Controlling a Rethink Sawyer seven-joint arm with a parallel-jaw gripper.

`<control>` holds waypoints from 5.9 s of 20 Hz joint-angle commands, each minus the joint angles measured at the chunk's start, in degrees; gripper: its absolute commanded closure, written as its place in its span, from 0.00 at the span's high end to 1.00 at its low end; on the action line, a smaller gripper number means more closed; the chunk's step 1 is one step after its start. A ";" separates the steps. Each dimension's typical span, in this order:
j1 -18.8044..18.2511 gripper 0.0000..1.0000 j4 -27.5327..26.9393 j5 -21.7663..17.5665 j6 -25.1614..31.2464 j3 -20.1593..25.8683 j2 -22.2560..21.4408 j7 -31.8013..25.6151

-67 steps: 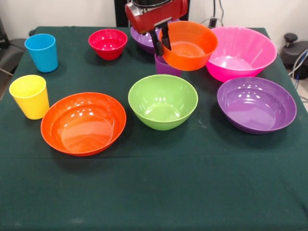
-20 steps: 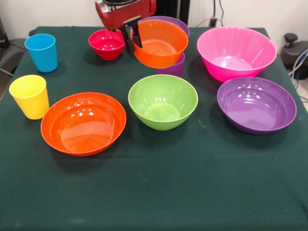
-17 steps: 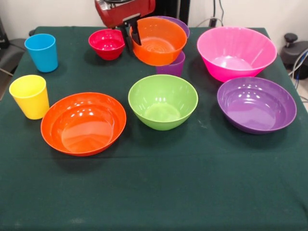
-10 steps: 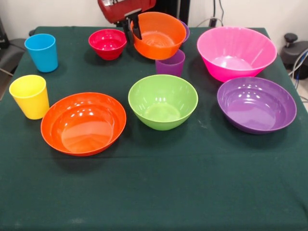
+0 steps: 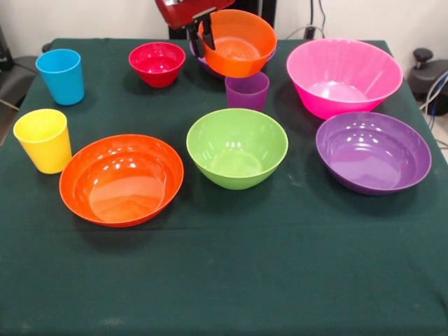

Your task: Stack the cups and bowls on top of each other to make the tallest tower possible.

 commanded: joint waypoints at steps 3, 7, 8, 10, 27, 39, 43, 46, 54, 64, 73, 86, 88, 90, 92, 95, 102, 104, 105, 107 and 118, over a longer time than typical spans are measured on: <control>4.28 0.00 0.12 -1.49 1.51 -2.99 2.79 -6.89; 5.75 0.00 -3.10 -1.68 2.63 -3.56 4.42 -7.85; 6.01 0.00 -3.70 -1.77 2.65 -3.60 4.58 -7.99; 6.38 0.00 -4.55 -1.95 2.60 -3.72 4.61 -8.09; 6.55 0.00 -10.62 -3.88 3.48 -4.32 7.46 -13.72; 5.63 0.00 -8.60 -6.30 0.75 -4.72 6.39 -12.58; 4.64 0.00 -5.90 -6.27 0.57 -5.02 4.78 -11.07; 4.19 0.00 -4.71 -6.26 0.43 -5.15 4.10 -10.50; 3.34 0.00 -3.28 -7.17 -0.48 -6.21 5.59 -10.15; 3.26 0.00 0.27 -7.24 -3.15 -7.12 5.18 -6.69; 3.48 0.00 3.80 -6.20 -4.68 -7.21 3.08 -3.20; 6.59 0.00 -0.01 -4.90 -3.71 -8.17 5.18 -2.56; 6.98 0.00 -1.37 -4.95 -3.22 -8.29 5.88 -3.16; 7.34 0.00 -2.44 -5.16 -3.30 -8.48 6.61 -3.44; 7.60 0.00 -3.43 -5.65 -4.13 -8.57 7.22 -3.55; 8.19 0.00 -5.66 -6.28 -4.28 -8.45 8.31 -4.89; 8.20 0.00 -7.92 -6.49 -3.79 -8.92 10.32 -6.54; 8.06 0.00 -8.24 -7.70 -4.11 -8.52 10.24 -8.46; 7.66 0.00 -8.14 -7.94 -4.67 -8.22 10.32 -9.06; 7.42 1.00 -7.97 -8.74 -5.07 -8.23 9.94 -9.44; 9.91 1.00 -6.99 -11.19 -4.48 -10.56 7.75 -4.88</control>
